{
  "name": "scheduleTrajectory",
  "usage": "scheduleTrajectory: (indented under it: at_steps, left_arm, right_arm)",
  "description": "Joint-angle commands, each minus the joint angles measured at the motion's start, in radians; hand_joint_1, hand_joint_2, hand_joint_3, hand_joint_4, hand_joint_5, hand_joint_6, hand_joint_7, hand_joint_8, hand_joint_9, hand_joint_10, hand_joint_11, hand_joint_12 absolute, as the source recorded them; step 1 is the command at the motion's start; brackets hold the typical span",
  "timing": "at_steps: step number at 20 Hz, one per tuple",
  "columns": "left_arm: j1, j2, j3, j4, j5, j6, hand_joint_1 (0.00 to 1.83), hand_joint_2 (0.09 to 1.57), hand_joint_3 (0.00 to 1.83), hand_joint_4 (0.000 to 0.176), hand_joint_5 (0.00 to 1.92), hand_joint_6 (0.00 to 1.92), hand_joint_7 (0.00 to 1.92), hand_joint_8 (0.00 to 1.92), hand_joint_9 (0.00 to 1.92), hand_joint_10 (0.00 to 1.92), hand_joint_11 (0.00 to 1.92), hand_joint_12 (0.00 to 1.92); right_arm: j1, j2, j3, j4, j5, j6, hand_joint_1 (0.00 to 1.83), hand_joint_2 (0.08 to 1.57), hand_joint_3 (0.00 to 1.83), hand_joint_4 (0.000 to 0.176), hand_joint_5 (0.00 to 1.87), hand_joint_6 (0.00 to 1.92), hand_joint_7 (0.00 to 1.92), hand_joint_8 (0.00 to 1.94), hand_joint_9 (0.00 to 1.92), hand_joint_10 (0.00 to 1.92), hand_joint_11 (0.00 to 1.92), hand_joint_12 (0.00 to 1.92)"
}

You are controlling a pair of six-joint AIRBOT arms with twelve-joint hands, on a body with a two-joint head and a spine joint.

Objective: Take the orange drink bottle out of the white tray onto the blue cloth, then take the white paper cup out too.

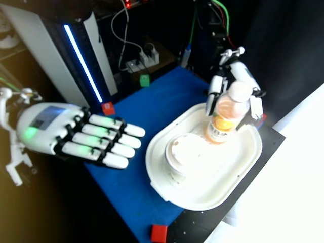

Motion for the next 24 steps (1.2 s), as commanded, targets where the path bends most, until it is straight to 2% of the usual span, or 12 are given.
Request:
scheduleTrajectory:
  at_steps: [1,3,4,5,6,7,9,15,16,19,22,24]
  left_arm:
    - [-0.011,0.021,-0.011,0.01,-0.214,-0.015,0.87,1.26,0.0,0.176,0.69,1.42,0.4,1.18,0.25,1.48,0.12,1.92]
    - [-0.01,0.053,-0.049,0.04,-0.282,-0.021,0.87,1.26,0.0,0.176,0.69,1.41,0.38,1.09,0.19,1.42,0.02,1.92]
    - [-0.01,0.065,-0.062,0.054,-0.309,-0.029,0.92,1.26,0.0,0.1,0.7,1.4,0.46,1.07,0.31,1.4,0.15,1.92]
    - [-0.01,0.088,-0.089,0.08,-0.358,-0.039,0.94,1.25,0.0,0.075,0.72,1.38,0.51,1.0,0.35,1.32,0.16,1.88]
    - [-0.01,0.104,-0.11,0.097,-0.396,-0.04,0.93,1.25,0.0,0.095,0.72,1.38,0.51,0.98,0.34,1.31,0.15,1.9]
    - [-0.009,0.124,-0.136,0.119,-0.434,-0.04,0.96,1.24,0.0,0.055,0.74,1.35,0.58,1.01,0.44,1.36,0.28,1.92]
    - [0.021,0.18,-0.213,0.173,-0.529,-0.04,0.9,1.24,0.0,0.165,0.73,1.37,0.59,0.97,0.44,1.27,0.25,1.84]
    - [0.194,0.262,-0.379,0.222,-0.735,-0.059,0.9,1.22,0.0,0.176,0.75,1.32,0.69,0.74,0.54,1.06,0.35,1.64]
    - [0.217,0.274,-0.405,0.234,-0.749,-0.069,0.9,1.23,0.0,0.176,0.74,1.34,0.71,0.66,0.63,0.89,0.48,1.42]
    - [0.275,0.284,-0.442,0.235,-0.75,-0.077,0.88,1.25,0.0,0.173,0.71,1.39,0.71,0.64,0.63,0.85,0.46,1.46]
    - [0.302,0.27,-0.435,0.241,-0.683,-0.113,0.97,1.25,0.0,0.02,0.72,1.37,0.67,0.8,0.51,1.12,0.37,1.68]
    - [0.304,0.259,-0.432,0.247,-0.637,-0.115,0.98,1.27,0.0,0.0,0.69,1.42,0.64,0.97,0.51,1.29,0.4,1.79]
  right_arm:
    - [0.009,0.0,0.001,-0.004,0.123,-0.003,0.47,1.34,0.01,0.0,0.0,0.0,0.0,0.0,0.0,0.0,0.0,0.0]
    - [0.008,0.0,0.001,-0.003,0.123,-0.003,0.52,1.34,0.0,0.0,0.0,0.0,0.0,0.0,0.0,0.0,0.0,0.0]
    - [0.008,0.0,0.001,-0.003,0.123,-0.003,0.52,1.33,0.0,0.0,0.0,0.0,0.0,0.0,0.0,0.0,0.0,0.0]
    - [0.008,0.0,0.0,-0.003,0.123,-0.003,0.51,1.33,0.0,0.0,0.0,0.0,0.0,0.0,0.0,0.0,0.0,0.0]
    - [0.008,0.0,0.0,-0.003,0.123,-0.003,0.51,1.33,0.0,0.0,0.0,0.0,0.0,0.0,0.0,0.0,0.0,0.0]
    - [0.008,0.0,0.0,-0.003,0.123,-0.003,0.5,1.33,0.0,0.0,0.0,0.0,0.0,0.0,0.0,0.0,0.0,0.0]
    - [0.007,-0.001,-0.002,-0.002,0.123,-0.003,0.51,1.33,0.0,0.0,0.0,0.0,0.0,0.0,0.0,0.0,0.0,0.0]
    - [0.006,-0.006,-0.002,0.0,0.123,-0.003,0.39,1.33,0.0,0.0,0.0,0.0,0.0,0.0,0.0,0.0,0.0,0.0]
    - [0.006,-0.006,-0.002,0.001,0.123,-0.003,0.41,1.33,0.0,0.0,0.0,0.0,0.0,0.0,0.0,0.0,0.0,0.0]
    - [0.006,-0.009,0.0,0.001,0.123,-0.003,0.43,1.33,0.0,0.0,0.0,0.0,0.0,0.0,0.0,0.0,0.0,0.0]
    - [0.006,-0.009,0.002,0.002,0.119,-0.002,0.44,1.33,0.0,0.0,0.0,0.0,0.0,0.0,0.0,0.0,0.0,0.0]
    - [0.006,-0.01,0.003,0.002,0.119,-0.002,0.41,1.33,0.0,0.0,0.0,0.0,0.0,0.0,0.0,0.0,0.0,0.0]
